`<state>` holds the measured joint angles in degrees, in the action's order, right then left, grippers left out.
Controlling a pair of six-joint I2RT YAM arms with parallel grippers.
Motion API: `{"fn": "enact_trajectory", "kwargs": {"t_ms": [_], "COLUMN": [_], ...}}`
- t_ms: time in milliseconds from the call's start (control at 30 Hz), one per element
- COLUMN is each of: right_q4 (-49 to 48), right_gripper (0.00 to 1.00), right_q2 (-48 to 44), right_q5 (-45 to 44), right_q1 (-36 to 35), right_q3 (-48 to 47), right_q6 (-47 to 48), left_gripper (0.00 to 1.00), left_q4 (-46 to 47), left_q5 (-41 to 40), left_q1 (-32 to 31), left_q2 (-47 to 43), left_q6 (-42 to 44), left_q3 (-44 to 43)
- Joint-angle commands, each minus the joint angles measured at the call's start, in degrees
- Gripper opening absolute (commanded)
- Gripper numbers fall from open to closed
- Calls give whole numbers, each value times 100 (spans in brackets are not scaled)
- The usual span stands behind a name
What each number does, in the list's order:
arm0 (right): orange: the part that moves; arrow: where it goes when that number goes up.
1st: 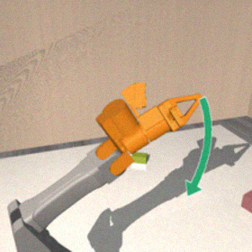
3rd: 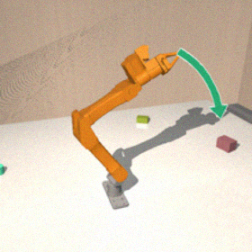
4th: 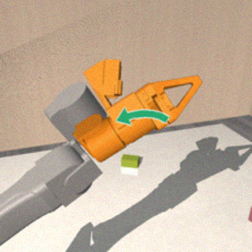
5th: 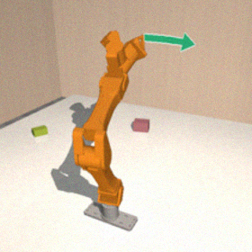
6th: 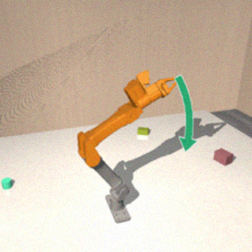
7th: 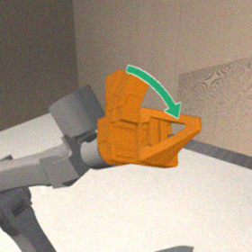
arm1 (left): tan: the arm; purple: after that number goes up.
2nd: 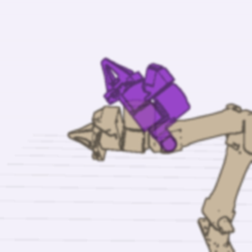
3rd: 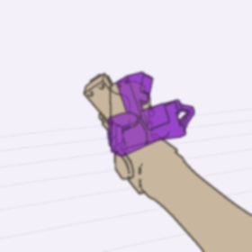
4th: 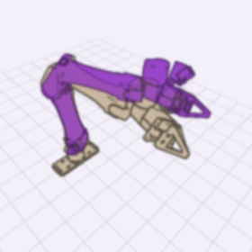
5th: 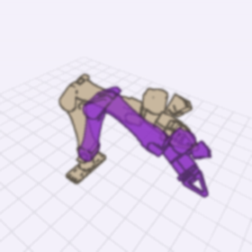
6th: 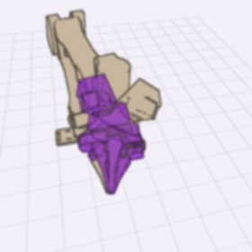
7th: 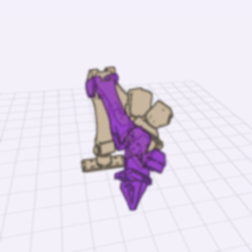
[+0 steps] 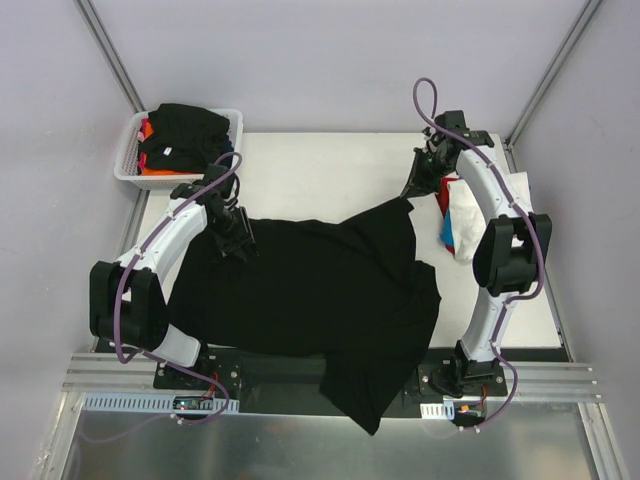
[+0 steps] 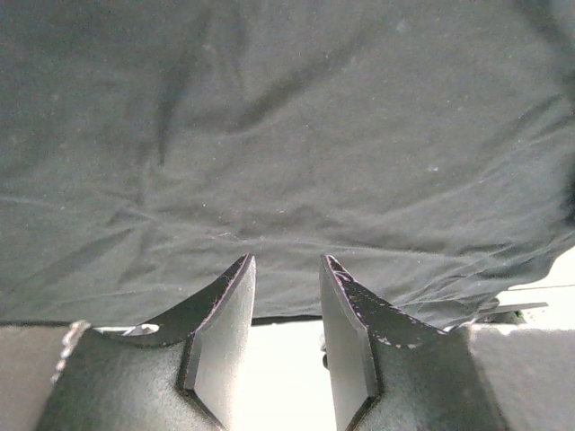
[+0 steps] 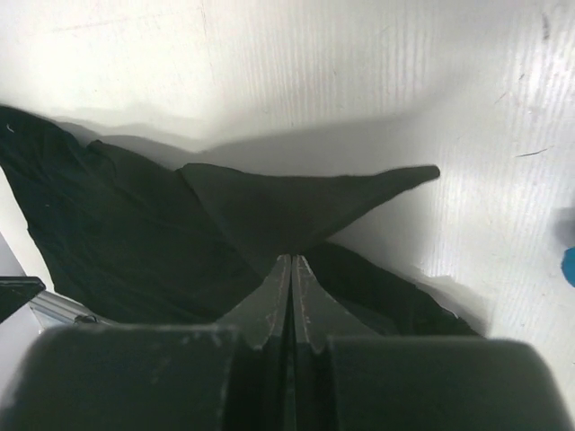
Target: Fold and stack the t-shirts
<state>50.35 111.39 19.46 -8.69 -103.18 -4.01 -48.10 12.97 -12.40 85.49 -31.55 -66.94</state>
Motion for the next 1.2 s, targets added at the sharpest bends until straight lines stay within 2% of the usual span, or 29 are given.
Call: {"fn": "enact_trajectory", "kwargs": {"t_ms": [0, 300, 767, 1167], "right_q4": [370, 818, 292, -482], "right_gripper": [1, 1, 1, 1], "right_q2": [-136, 356, 1270, 981], "right_q5": [-294, -294, 48, 444], "right_q1": [209, 649, 1000, 1097], "right_q3": [-536, -1679, -1890, -1970], "right_q6": [93, 260, 111, -205], "left_gripper": [35, 35, 35, 35], "left_q4": [107, 169, 152, 99], "left_q5": [74, 91, 162, 223], "left_q1": [-52, -43, -52, -52], "left_q2": [-103, -165, -375, -200], "left_q6": [-62, -132, -308, -317], "left_q3": [31, 67, 383, 199]}}
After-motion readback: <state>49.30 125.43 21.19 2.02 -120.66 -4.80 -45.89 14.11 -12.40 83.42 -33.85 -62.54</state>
